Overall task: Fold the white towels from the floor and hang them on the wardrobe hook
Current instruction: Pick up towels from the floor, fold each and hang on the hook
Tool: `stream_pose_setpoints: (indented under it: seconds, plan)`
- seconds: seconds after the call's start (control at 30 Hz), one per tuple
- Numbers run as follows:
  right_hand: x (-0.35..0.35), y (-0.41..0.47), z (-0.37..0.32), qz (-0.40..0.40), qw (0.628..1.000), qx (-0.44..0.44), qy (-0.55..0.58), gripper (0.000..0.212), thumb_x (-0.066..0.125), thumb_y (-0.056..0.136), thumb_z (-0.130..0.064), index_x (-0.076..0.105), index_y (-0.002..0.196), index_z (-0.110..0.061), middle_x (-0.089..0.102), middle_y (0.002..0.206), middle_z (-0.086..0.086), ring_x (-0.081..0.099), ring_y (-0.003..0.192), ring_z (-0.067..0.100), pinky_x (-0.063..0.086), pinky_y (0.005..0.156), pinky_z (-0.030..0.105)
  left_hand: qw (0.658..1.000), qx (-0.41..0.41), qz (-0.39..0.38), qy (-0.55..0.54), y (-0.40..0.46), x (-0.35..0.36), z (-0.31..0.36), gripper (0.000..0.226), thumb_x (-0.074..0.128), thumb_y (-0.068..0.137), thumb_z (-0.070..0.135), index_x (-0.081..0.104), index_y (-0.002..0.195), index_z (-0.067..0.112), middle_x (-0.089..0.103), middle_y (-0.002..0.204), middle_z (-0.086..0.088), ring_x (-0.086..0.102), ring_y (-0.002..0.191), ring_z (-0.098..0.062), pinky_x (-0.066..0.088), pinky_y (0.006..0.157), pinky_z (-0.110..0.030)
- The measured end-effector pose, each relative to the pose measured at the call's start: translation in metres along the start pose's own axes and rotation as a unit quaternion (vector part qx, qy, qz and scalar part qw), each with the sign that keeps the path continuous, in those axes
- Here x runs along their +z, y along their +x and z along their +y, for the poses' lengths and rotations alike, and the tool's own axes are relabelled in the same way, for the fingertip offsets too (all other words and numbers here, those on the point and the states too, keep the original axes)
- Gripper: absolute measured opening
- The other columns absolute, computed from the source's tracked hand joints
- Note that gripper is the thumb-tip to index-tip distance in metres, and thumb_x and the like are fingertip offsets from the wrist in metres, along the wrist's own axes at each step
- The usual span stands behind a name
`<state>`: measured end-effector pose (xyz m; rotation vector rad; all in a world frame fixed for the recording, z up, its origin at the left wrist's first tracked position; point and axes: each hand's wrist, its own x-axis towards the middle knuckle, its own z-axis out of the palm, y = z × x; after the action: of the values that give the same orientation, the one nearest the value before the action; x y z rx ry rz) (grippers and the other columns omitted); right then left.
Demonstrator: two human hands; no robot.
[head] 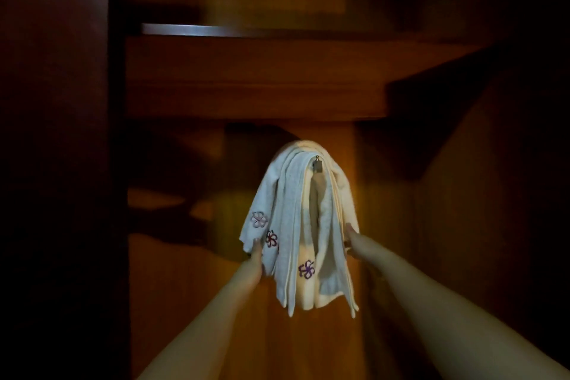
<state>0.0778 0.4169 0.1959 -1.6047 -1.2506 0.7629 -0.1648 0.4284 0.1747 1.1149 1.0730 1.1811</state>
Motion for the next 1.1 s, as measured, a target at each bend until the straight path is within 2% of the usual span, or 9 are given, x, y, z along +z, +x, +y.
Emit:
stream_pose_setpoints:
  seconds: [0.13,0.2,0.3,0.37,0.43,0.53,0.83,0.97,1.1]
  plan:
    - [0.004,-0.064,0.028,0.024,0.998,0.044,-0.026,0.074,0.02,0.102,-0.065,0.056,0.14,-0.013,0.053,0.145,0.017,0.05,0.133,0.032,0.035,0.114,0.047,0.982,0.009,-0.032,0.186,-0.055,-0.025,-0.015,0.064,0.014,0.106,0.053,0.033,0.154,0.016,0.031,0.16,-0.017,0.032,0.146,-0.032,0.032,0.111,-0.036]
    - [0.006,-0.103,0.04,0.023,0.997,0.041,-0.057,0.067,0.018,0.103,-0.063,0.067,0.117,-0.018,0.064,0.127,0.011,0.06,0.115,0.025,0.038,0.11,0.043,0.964,0.026,-0.04,0.26,-0.074,-0.042,-0.031,0.067,0.018,0.103,0.061,0.034,0.155,0.021,0.032,0.161,-0.013,0.033,0.146,-0.032,0.03,0.115,-0.043]
    - [0.013,-0.167,0.058,0.002,0.995,0.022,-0.096,0.056,0.016,0.105,-0.059,0.062,0.087,-0.033,0.064,0.11,-0.001,0.061,0.099,0.013,0.035,0.104,0.038,0.942,0.054,-0.062,0.324,-0.103,-0.06,-0.065,0.068,0.026,0.1,0.067,0.039,0.153,0.026,0.038,0.159,-0.006,0.037,0.145,-0.03,0.032,0.114,-0.045]
    - [0.019,-0.21,0.078,-0.023,0.991,0.018,-0.134,0.052,0.016,0.106,-0.056,0.062,0.093,-0.035,0.063,0.124,0.002,0.057,0.119,0.021,0.033,0.108,0.039,0.937,0.066,-0.083,0.334,-0.124,-0.064,-0.092,0.066,0.029,0.1,0.065,0.043,0.15,0.025,0.042,0.156,-0.006,0.04,0.143,-0.028,0.033,0.112,-0.042]
    - [0.021,-0.247,0.105,-0.046,0.982,0.014,-0.181,0.058,0.016,0.105,-0.056,0.065,0.121,-0.029,0.059,0.139,0.004,0.05,0.134,0.023,0.031,0.108,0.036,0.931,0.072,-0.111,0.34,-0.147,-0.063,-0.119,0.063,0.033,0.101,0.062,0.047,0.148,0.023,0.046,0.154,-0.006,0.042,0.141,-0.027,0.034,0.11,-0.038]
    - [0.015,-0.297,0.152,-0.051,0.97,0.037,-0.236,0.066,0.024,0.103,-0.062,0.044,0.15,-0.02,0.045,0.155,0.003,0.041,0.143,0.025,0.032,0.11,0.038,0.924,0.04,-0.161,0.345,-0.183,-0.056,-0.161,0.061,0.037,0.1,0.063,0.046,0.148,0.027,0.049,0.151,-0.003,0.046,0.137,-0.026,0.036,0.101,-0.038]
    - [-0.046,-0.411,0.283,-0.014,0.945,0.12,-0.306,0.066,0.047,0.097,-0.063,0.043,0.151,-0.024,0.044,0.155,0.001,0.044,0.14,0.021,0.036,0.116,0.04,0.882,0.021,-0.293,0.368,-0.257,0.024,-0.262,0.057,0.046,0.1,0.055,0.04,0.15,0.028,0.047,0.151,-0.001,0.047,0.135,-0.02,0.037,0.093,-0.028]
    - [-0.086,-0.45,0.342,0.011,0.932,0.144,-0.332,0.063,0.05,0.097,-0.06,0.048,0.148,-0.022,0.047,0.153,0.001,0.044,0.14,0.02,0.034,0.114,0.037,0.855,0.009,-0.348,0.383,-0.283,0.089,-0.3,0.056,0.05,0.1,0.052,0.042,0.148,0.025,0.046,0.151,-0.002,0.045,0.137,-0.021,0.041,0.104,-0.037]
    - [-0.137,-0.49,0.411,0.023,0.929,0.189,-0.316,0.066,0.047,0.095,-0.063,0.046,0.148,-0.025,0.046,0.154,-0.002,0.043,0.14,0.018,0.031,0.112,0.033,0.822,0.004,-0.382,0.422,-0.313,0.168,-0.344,0.055,0.049,0.1,0.052,0.044,0.148,0.024,0.046,0.151,-0.001,0.048,0.129,-0.017,0.04,0.092,-0.029]
